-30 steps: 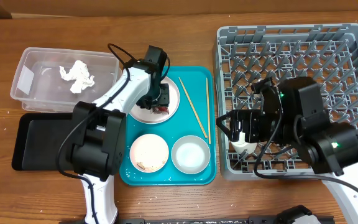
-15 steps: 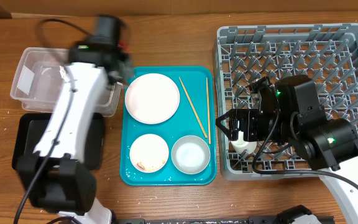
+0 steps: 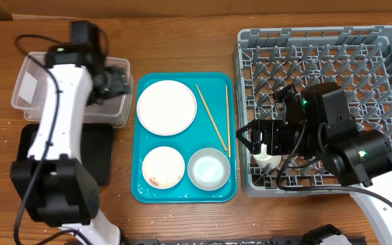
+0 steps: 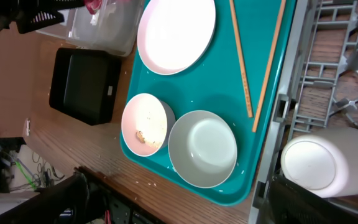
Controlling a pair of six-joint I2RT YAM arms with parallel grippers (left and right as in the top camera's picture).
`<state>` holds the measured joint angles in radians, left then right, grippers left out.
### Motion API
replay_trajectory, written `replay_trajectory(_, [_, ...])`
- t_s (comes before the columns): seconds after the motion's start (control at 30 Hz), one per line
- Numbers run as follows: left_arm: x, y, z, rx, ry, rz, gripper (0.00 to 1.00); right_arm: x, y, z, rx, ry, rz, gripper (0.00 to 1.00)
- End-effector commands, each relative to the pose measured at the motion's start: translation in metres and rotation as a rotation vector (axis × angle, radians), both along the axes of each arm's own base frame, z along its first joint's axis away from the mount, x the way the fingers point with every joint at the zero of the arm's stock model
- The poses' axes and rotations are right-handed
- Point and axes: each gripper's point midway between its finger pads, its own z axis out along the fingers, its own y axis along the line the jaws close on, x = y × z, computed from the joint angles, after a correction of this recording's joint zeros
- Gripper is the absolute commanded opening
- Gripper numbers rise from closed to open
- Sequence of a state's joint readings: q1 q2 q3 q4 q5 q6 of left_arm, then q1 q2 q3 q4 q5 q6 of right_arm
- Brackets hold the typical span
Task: Sort waste into correct bins and load items into the dishwasher
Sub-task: 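Pick the red wrapper with the left gripper and drop it in the clear bin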
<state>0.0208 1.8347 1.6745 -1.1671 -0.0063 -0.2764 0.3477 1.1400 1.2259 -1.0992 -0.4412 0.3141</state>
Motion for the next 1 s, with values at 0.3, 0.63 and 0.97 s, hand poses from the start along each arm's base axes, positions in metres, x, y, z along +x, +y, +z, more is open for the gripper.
replay_trajectory(0.3, [-0.101,-0.111,0.026,-0.021,0.216,-0.254,0.64,-0.004,-0.001,0.005,0.002,0.005,0.002,0.94])
replay_trajectory(0.63, [-0.167,-0.162,-0.086,-0.069,0.242,-0.190,0.54,-0.005,-0.001,0.004,0.000,0.013,0.002,0.95])
replay_trajectory(0.97, [-0.164,-0.168,-0.128,-0.069,0.302,-0.147,0.36,-0.005,-0.001,0.004,0.000,0.013,0.002,0.95])
